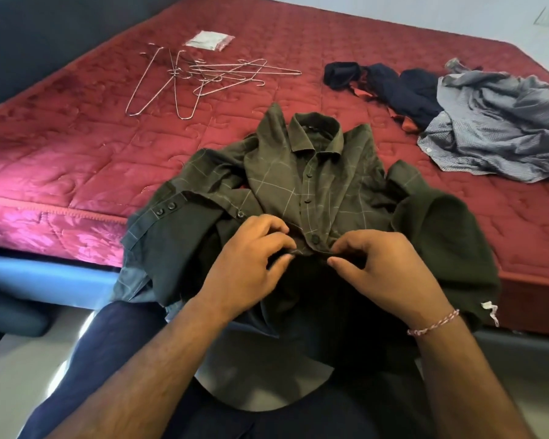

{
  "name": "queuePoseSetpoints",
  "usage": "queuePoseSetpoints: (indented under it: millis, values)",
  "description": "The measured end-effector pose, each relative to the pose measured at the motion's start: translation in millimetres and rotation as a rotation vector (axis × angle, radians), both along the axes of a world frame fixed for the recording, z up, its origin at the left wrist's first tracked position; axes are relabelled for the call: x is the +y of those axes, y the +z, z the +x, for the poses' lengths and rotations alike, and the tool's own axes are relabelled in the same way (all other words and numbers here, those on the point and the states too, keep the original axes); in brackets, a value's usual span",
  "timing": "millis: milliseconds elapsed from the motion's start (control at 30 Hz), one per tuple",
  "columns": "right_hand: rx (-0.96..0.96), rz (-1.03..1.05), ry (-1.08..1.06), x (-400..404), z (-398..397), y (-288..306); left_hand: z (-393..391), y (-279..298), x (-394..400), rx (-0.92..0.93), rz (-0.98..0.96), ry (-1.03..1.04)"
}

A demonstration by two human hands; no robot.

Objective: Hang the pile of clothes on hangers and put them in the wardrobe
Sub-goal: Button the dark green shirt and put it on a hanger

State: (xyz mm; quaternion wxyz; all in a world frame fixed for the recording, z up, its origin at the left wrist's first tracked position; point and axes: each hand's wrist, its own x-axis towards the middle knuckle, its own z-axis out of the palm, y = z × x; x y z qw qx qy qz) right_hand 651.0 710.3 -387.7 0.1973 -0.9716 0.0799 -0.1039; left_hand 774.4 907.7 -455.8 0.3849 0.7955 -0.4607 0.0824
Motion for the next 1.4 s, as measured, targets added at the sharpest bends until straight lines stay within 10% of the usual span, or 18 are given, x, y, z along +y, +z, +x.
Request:
queuePoseSetpoints:
  millis: [233,533,733,933,1133,1400]
  values:
    - [-0.181,-0.033,0.006,-20.1,-9.8,30.3,13.2,53.7,8.5,0.053,-0.228,-0.065]
    - [0.185,0.369,0.063,-111.7,70.4,104.9,136.9,172.7,-25.1,0.56,0.554,-0.387]
    - [-0.43,-0.11,-0.473,-134.9,151.3,160.5,191.4,215.7,-105.0,-0.094,0.006,0.331]
    - [-0.479,-0.015,-0.501,-83.5,125.6,119.0,116.9,174.0,-96.8,-0.181,-0.208,0.371]
    - [-0.414,0.903,-0.337,3.4,74.1,2.4,22.3,70.3,-66.8,0.358,-0.295,0.293]
    - [-0.516,1.156,-0.454,43.1,38.7,-16.2,-18.4,41.7,-48.5,1.114,-0.521,0.187]
